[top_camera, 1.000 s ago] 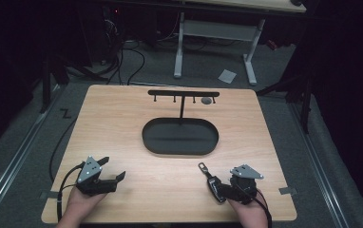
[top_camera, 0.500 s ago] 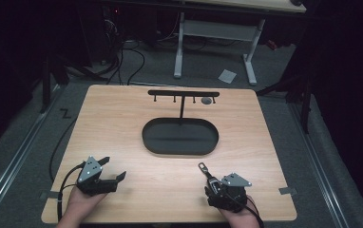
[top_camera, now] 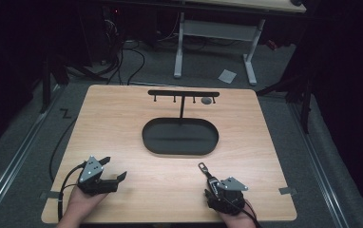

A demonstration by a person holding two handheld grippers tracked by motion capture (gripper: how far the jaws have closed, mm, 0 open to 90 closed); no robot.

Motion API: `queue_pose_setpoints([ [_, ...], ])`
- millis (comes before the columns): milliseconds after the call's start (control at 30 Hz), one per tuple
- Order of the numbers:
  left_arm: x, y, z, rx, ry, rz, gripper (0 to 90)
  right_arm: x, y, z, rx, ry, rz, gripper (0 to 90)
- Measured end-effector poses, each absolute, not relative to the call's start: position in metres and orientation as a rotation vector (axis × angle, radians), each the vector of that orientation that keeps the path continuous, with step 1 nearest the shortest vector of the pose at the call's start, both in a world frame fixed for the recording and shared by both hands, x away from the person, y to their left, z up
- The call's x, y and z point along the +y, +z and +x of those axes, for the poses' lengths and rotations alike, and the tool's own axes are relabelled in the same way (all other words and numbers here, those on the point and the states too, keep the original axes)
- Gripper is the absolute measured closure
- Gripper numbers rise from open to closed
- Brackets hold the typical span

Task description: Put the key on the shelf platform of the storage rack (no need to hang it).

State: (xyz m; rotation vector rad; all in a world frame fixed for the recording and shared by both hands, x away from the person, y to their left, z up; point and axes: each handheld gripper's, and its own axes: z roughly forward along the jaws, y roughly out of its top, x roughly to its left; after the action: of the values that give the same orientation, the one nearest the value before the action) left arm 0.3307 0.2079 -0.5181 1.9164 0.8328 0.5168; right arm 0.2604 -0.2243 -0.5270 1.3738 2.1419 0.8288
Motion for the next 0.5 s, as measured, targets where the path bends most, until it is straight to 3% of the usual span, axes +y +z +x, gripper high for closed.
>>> queue_pose_setpoints([
  [233,0.2085,-0.5178,0.3306,0.833,0.520,1.917,15.8,-0.2277,-0.5271,0.2608,2.140,0.844,1.402,34.4],
  [500,0.2080,-0.5179,0.3308,0.832,0.521,1.919,15.8,-0.2299,-0.5276,0.2612,2.126,0.869,1.414,45.9],
])
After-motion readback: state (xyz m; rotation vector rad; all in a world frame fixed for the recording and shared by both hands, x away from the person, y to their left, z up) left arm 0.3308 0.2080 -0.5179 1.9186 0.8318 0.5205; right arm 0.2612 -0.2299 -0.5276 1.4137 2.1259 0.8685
